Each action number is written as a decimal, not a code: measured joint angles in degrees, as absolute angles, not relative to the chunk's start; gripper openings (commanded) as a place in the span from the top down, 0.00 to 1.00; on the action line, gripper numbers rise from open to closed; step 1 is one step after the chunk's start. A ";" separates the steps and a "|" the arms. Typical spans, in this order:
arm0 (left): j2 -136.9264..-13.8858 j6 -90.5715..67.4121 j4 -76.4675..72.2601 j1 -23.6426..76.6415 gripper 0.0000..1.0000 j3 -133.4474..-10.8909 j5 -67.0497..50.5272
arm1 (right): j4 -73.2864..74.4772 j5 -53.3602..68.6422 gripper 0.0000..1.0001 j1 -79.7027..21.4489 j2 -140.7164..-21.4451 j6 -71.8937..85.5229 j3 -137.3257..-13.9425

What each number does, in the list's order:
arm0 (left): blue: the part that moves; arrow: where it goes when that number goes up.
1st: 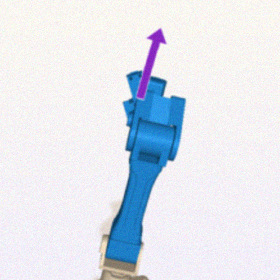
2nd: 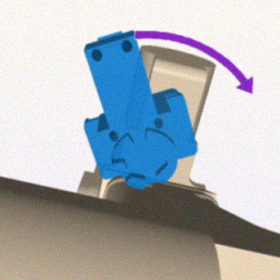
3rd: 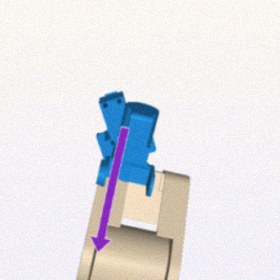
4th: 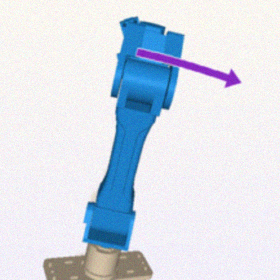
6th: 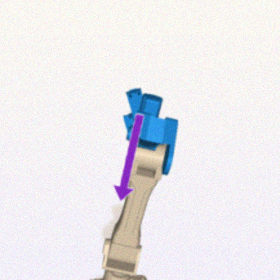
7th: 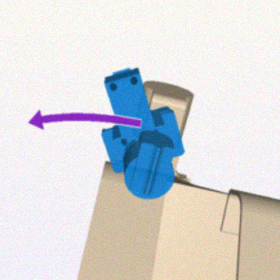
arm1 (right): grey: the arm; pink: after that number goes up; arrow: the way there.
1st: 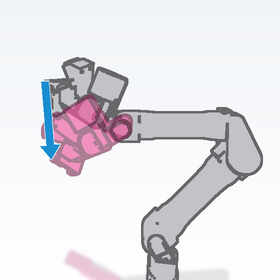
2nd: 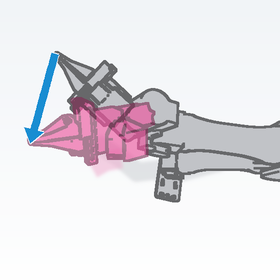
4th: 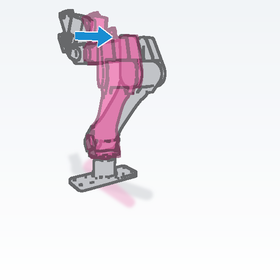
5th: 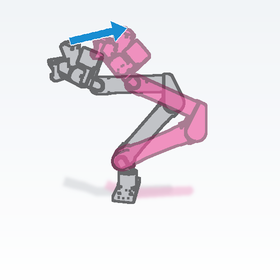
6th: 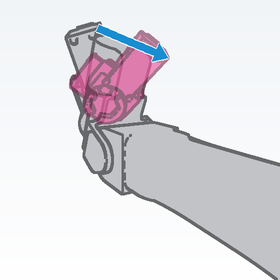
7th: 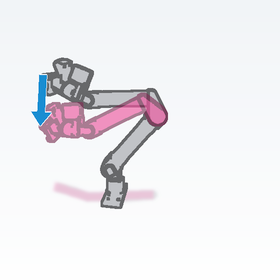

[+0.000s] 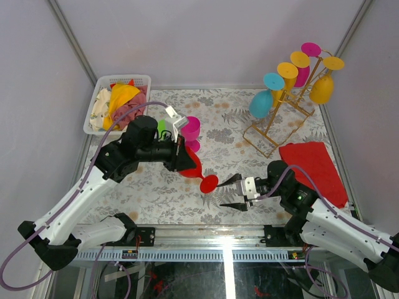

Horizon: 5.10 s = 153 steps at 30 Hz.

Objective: Take the wine glass off the wine glass rack
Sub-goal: Place the wine glass at the center of the board, then pick up the wine glass from the wine rack.

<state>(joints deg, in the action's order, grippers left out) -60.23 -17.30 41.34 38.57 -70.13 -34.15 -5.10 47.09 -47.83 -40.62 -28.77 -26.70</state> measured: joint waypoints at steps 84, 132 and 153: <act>-80.58 -23.53 35.57 38.09 0.74 -64.51 22.52 | 2.57 -9.37 0.01 -47.83 -44.99 3.99 -44.18; -42.89 -31.57 35.51 37.76 0.00 -60.73 24.40 | 28.58 -4.78 0.00 -10.87 -81.34 4.05 -103.72; -37.69 -30.55 35.11 37.76 0.00 -57.34 16.58 | 22.76 11.14 0.22 20.40 -86.11 31.03 -104.09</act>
<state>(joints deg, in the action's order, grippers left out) -37.69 -30.55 35.11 37.76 -57.34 16.58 22.76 11.14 20.40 -86.11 31.03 -104.09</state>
